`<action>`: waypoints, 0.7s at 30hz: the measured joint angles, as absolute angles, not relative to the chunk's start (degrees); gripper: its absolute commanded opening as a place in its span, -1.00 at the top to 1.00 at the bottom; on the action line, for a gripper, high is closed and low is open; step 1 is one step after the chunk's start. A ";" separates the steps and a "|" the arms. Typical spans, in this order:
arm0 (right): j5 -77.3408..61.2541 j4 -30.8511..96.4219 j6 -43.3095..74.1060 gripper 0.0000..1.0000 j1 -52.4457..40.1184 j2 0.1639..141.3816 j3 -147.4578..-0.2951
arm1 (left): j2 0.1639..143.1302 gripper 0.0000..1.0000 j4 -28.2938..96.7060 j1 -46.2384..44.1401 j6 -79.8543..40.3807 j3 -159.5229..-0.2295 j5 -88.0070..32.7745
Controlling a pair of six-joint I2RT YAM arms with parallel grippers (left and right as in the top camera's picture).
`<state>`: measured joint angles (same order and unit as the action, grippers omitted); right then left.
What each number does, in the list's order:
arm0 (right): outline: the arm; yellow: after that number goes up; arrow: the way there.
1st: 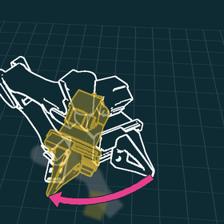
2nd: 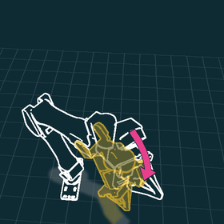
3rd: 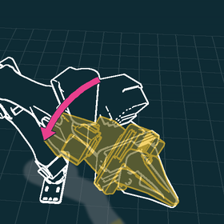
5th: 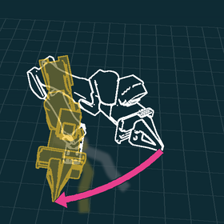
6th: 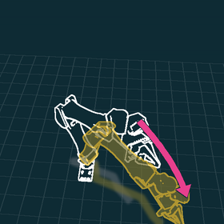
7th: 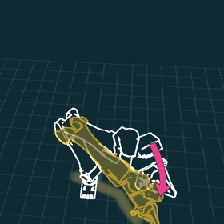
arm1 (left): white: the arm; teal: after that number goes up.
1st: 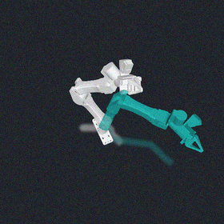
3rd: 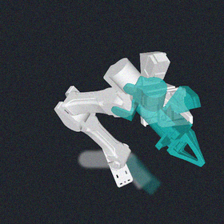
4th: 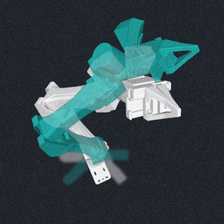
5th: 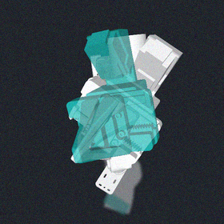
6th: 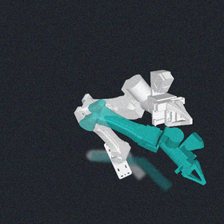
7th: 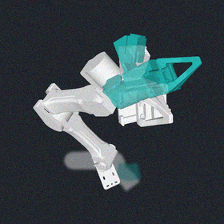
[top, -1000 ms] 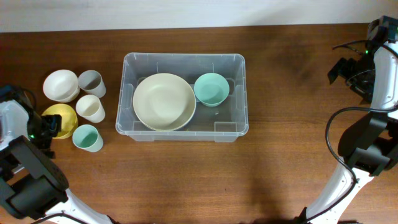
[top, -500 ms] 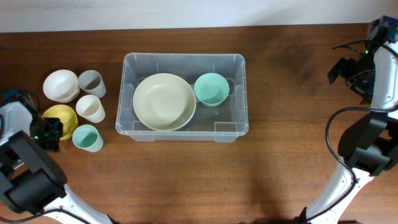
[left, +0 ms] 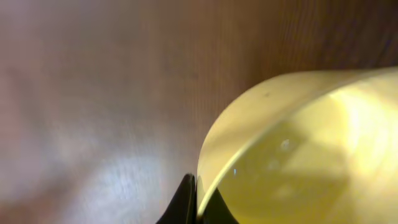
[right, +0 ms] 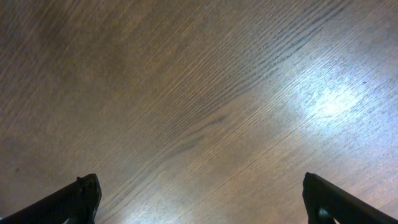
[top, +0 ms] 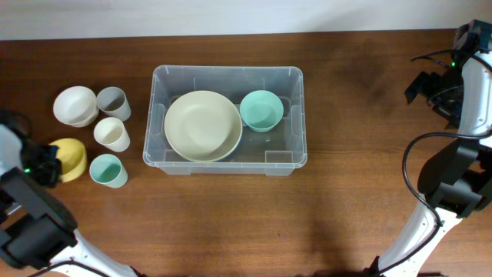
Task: Pack container
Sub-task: 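Lift the yellow bowl and carry it over the bin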
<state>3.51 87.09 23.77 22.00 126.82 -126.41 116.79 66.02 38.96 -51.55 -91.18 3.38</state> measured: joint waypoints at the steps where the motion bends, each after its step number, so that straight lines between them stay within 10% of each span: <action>1: 3.51 87.09 23.79 -0.98 22.00 126.82 -126.41 | 116.60 0.98 69.34 40.03 -51.18 -93.58 3.40; 9: 3.53 87.11 23.79 -0.98 22.00 126.82 -126.41 | 104.31 0.98 73.32 38.63 -45.78 -112.46 0.73; 21: 3.53 87.09 23.77 -0.98 22.00 126.82 -126.41 | 99.72 0.98 57.10 -10.87 -30.96 -117.49 -4.29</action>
